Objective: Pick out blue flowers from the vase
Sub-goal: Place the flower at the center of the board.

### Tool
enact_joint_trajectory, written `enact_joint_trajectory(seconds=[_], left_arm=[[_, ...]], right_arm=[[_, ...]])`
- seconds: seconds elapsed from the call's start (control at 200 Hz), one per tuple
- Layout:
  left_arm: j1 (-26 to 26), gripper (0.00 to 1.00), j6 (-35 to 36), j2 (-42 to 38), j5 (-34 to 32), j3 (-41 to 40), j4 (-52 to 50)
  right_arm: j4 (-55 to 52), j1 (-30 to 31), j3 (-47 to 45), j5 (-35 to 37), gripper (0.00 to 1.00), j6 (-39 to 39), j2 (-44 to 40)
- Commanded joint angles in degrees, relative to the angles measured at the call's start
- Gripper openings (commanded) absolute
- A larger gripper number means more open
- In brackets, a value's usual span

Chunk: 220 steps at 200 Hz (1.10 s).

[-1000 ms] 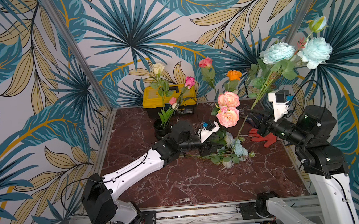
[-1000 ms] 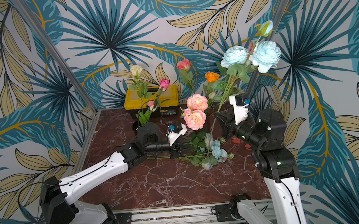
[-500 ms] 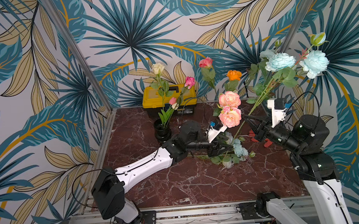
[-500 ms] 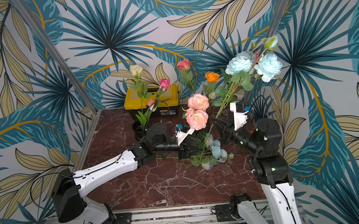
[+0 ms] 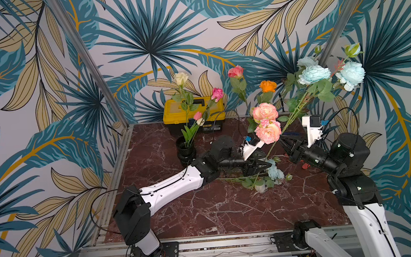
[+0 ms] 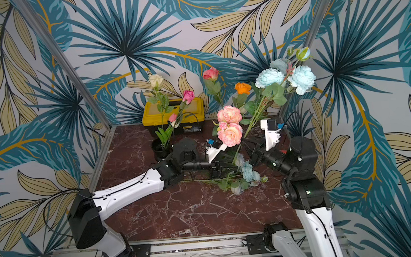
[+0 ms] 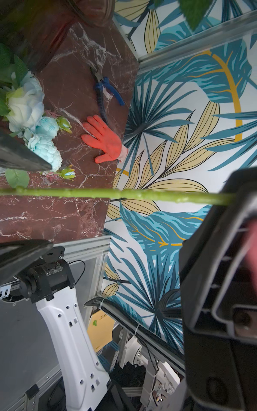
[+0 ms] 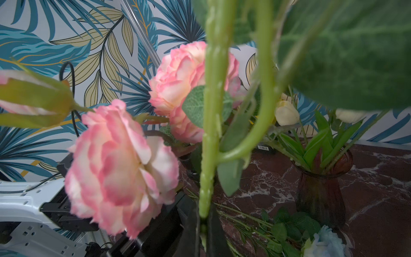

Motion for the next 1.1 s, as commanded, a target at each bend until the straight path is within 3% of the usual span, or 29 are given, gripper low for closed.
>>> enact_joint_trajectory(seconds=[0.0,0.31,0.461,0.801,1.011,1.096], left_arm=[[0.04,0.49,1.09,-0.53,-1.79,1.85,1.71],[0.39,0.42,0.33,-1.02,-1.36,1.47,2.12],[0.38,0.30,-0.64,-0.84,-1.02,1.40,2.89],[0.47,0.18,-1.11,-0.82,-0.98,1.34,2.93],[0.41,0.02,-1.10,-0.86,-1.27,1.32,2.93],[0.48,0.00,-0.94,-1.32,-1.74,0.89,2.90]], right_arm=[[1.91,0.28,-1.85,-1.77,0.04,1.26,-0.74],[2.69,0.77,-4.61,-2.22,0.04,2.65,-1.36],[3.29,1.02,-5.31,-2.22,0.04,2.96,-1.45],[3.63,1.50,-5.60,-2.57,0.05,3.11,-1.28],[2.88,1.58,-5.71,-2.22,0.04,2.37,-1.45],[2.99,1.54,-5.93,-1.77,0.10,2.30,-1.46]])
